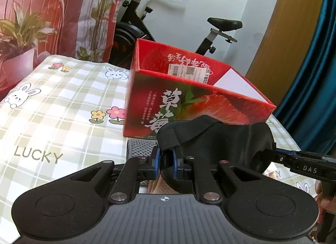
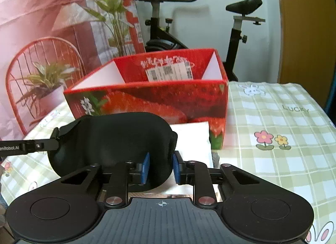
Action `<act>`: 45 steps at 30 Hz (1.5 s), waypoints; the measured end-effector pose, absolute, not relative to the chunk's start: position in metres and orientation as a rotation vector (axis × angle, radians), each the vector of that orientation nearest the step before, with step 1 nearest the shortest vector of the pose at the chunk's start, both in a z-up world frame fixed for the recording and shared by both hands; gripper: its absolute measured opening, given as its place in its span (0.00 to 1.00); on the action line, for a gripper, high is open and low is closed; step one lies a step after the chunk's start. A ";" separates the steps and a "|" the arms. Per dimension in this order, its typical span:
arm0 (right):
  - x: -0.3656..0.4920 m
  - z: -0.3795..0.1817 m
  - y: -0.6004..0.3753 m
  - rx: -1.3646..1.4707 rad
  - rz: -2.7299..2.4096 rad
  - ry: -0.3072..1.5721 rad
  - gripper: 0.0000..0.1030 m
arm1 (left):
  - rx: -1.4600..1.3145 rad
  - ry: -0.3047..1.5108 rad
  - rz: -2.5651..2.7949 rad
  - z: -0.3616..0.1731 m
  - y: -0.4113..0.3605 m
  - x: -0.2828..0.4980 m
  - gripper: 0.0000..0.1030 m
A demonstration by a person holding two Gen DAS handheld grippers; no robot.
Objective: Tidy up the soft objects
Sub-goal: 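Grasp the black eye mask with the left tool while the right tool grasps it too, then lift the black eye mask into the red box and open both tools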
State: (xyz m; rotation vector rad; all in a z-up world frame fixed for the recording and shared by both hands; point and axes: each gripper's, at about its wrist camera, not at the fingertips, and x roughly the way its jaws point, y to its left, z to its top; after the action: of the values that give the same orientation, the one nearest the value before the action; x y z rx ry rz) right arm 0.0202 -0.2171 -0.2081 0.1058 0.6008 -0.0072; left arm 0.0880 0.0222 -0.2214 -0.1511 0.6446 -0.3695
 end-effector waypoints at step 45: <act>0.014 -0.159 -0.221 0.084 0.019 0.458 0.09 | -0.174 0.510 -0.366 -0.182 0.030 0.087 0.10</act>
State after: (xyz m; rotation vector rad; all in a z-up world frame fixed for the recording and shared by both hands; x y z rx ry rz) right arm 0.0138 -0.2214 -0.1585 0.0840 0.4581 0.0189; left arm 0.0869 0.0300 -0.1819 -0.1737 0.5101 -0.3661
